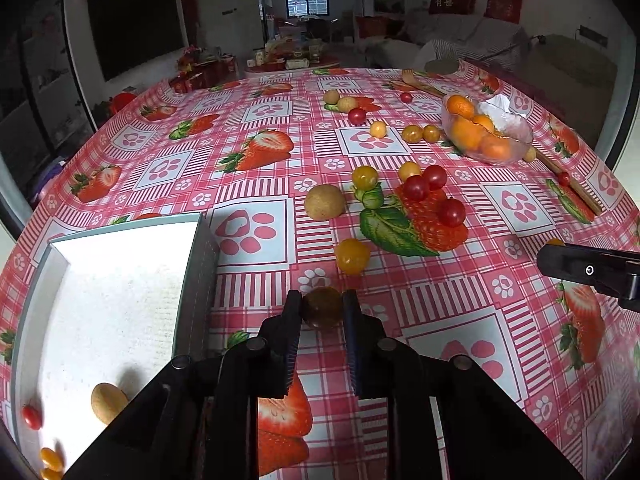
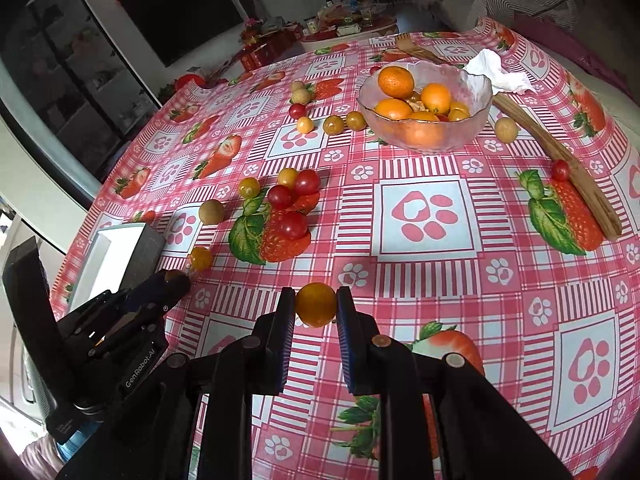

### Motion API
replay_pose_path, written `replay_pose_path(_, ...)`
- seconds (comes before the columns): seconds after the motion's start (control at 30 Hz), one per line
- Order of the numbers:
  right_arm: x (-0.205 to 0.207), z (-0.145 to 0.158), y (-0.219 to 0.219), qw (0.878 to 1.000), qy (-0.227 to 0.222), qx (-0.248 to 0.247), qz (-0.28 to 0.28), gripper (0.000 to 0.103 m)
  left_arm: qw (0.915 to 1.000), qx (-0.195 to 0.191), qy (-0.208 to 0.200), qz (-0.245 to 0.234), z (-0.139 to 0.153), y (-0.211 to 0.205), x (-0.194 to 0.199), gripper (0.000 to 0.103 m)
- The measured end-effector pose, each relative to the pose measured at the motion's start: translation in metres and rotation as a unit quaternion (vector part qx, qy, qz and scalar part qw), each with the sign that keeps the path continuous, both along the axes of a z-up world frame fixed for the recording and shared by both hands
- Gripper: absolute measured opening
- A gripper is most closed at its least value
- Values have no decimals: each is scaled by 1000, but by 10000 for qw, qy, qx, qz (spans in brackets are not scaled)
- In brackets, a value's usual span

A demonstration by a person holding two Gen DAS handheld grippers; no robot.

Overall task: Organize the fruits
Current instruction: 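Carry both tomatoes into the white tray and open both grippers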

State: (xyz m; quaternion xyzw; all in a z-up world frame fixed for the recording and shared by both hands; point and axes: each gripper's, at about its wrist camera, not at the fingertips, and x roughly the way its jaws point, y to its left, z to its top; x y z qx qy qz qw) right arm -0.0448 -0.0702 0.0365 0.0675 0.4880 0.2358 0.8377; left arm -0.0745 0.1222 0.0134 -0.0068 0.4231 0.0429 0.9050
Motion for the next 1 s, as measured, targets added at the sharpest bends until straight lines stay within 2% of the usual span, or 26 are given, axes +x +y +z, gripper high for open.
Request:
replay_pose_path(0.23,-17,8,-6,10000,-2,78,48,22,9990,-442,-17,-35,18,5,-24,22)
replay_pose_path(0.43,-32,13,1,9999,5,36,151,22,9977,-661,-172,13,35,18,-47,22)
replay_pose_path(0.67,-47,28,26,9992,-57,-21,388,22,9963,-741,-370,233,51,49,-73,22)
replay_pose_path(0.87,-54,45,63,9973,-112,-61,726,22,9945,-792,-416,545,55,88,-89,22)
replay_pose_path(1.0,-57,58,97,9946,-188,-129,1009,23,9947,-641,-426,686,58,116,-95,22)
